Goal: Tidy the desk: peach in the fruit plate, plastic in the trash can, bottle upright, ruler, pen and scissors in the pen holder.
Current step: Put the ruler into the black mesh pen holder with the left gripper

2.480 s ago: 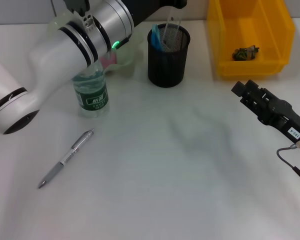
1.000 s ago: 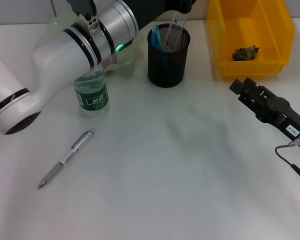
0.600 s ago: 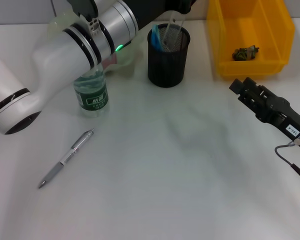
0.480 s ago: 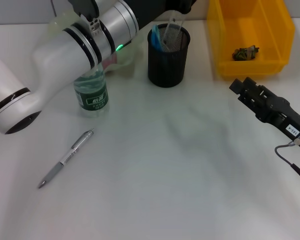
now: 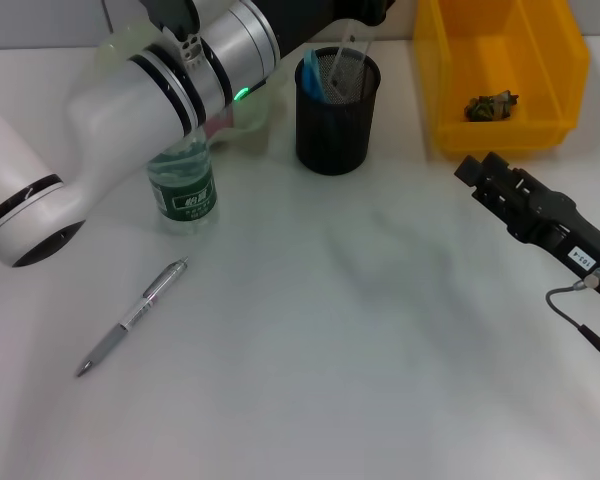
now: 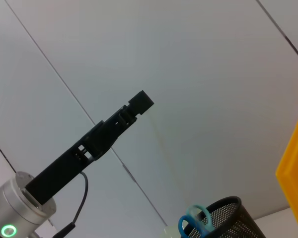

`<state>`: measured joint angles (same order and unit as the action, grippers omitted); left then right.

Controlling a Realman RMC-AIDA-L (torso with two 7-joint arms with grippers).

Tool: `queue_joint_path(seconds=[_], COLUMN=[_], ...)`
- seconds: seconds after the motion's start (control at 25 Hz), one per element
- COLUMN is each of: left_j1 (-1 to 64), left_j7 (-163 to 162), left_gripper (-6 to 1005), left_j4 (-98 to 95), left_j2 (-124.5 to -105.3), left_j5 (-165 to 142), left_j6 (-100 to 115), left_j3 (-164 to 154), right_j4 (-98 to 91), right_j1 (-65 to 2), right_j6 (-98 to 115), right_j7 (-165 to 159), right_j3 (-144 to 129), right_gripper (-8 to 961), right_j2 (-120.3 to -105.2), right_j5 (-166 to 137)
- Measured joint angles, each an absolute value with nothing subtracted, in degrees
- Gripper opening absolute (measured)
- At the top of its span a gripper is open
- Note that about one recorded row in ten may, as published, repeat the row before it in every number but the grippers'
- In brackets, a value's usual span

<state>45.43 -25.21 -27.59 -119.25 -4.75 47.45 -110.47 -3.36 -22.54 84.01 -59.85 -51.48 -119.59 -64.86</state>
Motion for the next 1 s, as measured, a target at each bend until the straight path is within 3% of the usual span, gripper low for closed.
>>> queue_joint_path(seconds=[0.32,0.72,1.0], left_j1=[45.5,45.5,41.3], left_j7=[-25.5,-25.5,-25.5], left_gripper=[465,462,460], left_j4=[-27.6,-27.6,-31.8], left_j2=[-119.27,-119.27,-119.23], left_j5=[-4.7,-4.7,-4.6], left_j6=[47.2,47.1,49.5], left_j3=[-110.5,-110.5,-110.6], right_j4=[-3.3,-3.4,-3.5], right_j1=[-22.6,-22.7,-22.7], right_j6=[84.0,83.9,83.9], right_j7=[-59.9,-59.9,-59.9], right_j3=[-51.5,-51.4,-51.4], right_gripper=[588,589,588], right_j2=[-119.62,-119.62,-119.43], right_j5=[-64.9,-64.9,-64.9])
